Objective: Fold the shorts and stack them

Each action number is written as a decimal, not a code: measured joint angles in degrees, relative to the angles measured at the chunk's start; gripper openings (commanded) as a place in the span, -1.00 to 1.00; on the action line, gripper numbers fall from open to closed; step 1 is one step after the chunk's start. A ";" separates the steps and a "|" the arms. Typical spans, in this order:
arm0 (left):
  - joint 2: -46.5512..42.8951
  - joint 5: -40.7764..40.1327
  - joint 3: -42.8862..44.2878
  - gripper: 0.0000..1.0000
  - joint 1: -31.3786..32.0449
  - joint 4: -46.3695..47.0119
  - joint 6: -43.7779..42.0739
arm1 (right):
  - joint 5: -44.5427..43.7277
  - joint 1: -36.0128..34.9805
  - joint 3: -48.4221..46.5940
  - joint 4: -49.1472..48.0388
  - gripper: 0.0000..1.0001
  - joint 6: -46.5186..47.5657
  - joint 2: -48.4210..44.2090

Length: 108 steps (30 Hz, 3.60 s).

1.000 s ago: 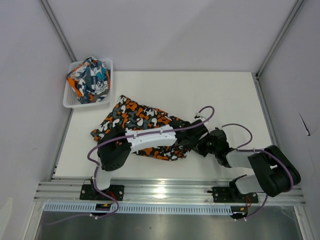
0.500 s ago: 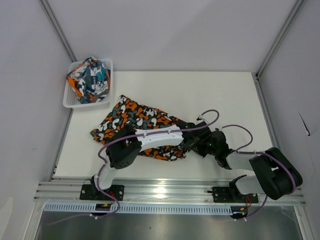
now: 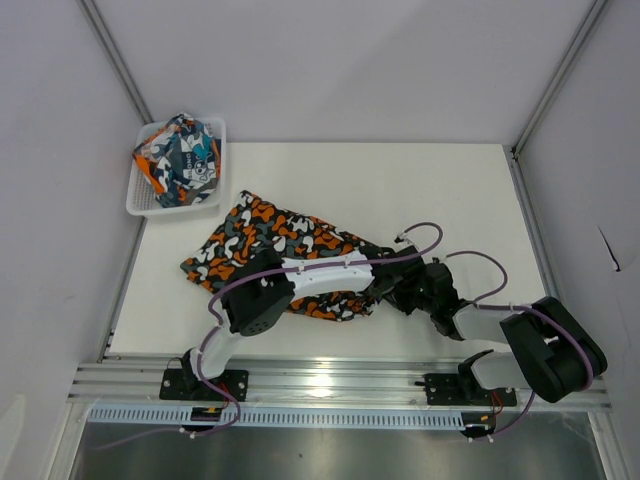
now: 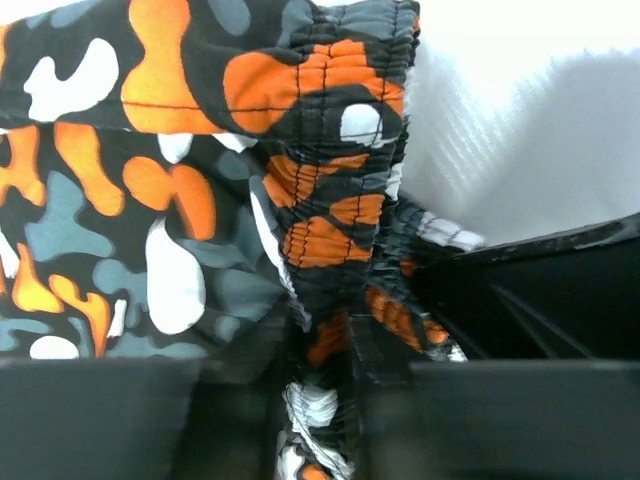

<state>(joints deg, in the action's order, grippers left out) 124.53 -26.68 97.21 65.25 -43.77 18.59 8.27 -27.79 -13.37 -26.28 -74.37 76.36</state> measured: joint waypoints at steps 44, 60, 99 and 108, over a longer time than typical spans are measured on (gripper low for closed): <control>-8.17 -3.69 -5.70 -0.95 4.48 -10.82 4.48 | 0.20 2.14 -1.22 -4.83 -1.00 -1.05 6.19; -7.91 3.15 -9.49 -0.60 6.38 -6.95 7.04 | 1.25 2.86 -2.29 -5.25 -0.79 0.68 7.54; -34.42 18.10 -23.61 0.62 -8.28 8.26 8.37 | 2.75 3.23 5.60 8.46 0.97 8.07 -19.87; -29.49 21.18 -25.11 0.60 -12.81 11.76 8.35 | -0.22 -6.67 5.77 4.94 0.97 4.15 -17.14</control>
<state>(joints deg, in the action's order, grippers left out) 95.04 -5.50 72.10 52.45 -32.01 26.94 8.05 -34.46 -7.60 -21.34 -70.22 59.22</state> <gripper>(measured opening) 0.803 0.982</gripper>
